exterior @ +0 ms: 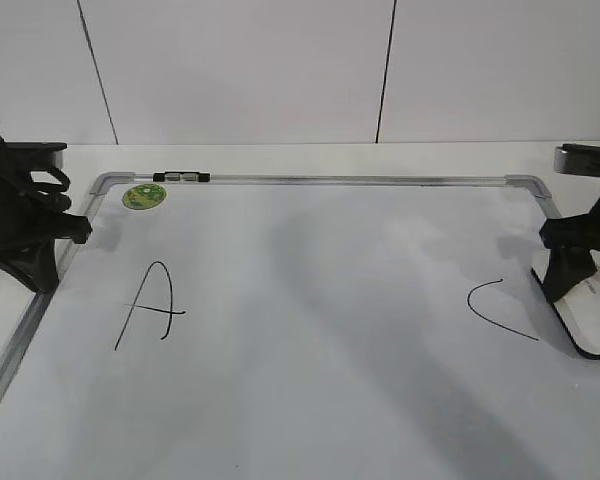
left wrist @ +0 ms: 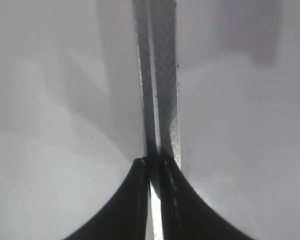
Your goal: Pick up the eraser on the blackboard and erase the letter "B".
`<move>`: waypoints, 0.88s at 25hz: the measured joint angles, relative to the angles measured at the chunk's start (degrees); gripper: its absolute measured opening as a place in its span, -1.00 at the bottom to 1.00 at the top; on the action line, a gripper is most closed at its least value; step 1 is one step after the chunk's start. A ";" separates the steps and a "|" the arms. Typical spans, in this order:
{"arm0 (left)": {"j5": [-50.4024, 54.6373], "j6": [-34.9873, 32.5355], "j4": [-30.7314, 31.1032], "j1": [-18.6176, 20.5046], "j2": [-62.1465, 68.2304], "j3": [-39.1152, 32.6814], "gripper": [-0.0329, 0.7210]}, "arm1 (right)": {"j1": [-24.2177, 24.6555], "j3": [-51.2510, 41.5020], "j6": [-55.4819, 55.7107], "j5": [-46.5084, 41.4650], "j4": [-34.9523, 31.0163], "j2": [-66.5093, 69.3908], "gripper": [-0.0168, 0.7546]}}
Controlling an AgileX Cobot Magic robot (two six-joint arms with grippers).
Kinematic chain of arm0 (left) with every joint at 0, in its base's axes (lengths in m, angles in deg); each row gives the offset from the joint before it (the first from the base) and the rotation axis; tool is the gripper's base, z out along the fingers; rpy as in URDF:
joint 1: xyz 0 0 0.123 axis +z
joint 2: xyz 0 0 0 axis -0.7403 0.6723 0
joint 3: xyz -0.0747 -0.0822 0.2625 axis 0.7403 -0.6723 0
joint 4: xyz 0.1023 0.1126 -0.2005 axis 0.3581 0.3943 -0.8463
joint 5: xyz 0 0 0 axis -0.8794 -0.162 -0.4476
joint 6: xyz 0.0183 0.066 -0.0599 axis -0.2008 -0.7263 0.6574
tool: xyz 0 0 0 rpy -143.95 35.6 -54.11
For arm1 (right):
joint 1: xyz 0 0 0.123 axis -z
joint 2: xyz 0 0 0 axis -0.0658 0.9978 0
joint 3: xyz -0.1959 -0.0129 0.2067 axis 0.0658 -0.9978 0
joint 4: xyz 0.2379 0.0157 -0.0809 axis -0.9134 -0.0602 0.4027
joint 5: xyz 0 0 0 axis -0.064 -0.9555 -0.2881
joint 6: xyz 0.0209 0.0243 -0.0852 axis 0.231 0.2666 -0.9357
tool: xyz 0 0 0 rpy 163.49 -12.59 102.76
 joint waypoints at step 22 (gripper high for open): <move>-0.02 -0.63 0.23 0.00 0.00 0.11 -0.76 | 0.00 13.71 3.02 -13.30 0.12 -3.04 0.57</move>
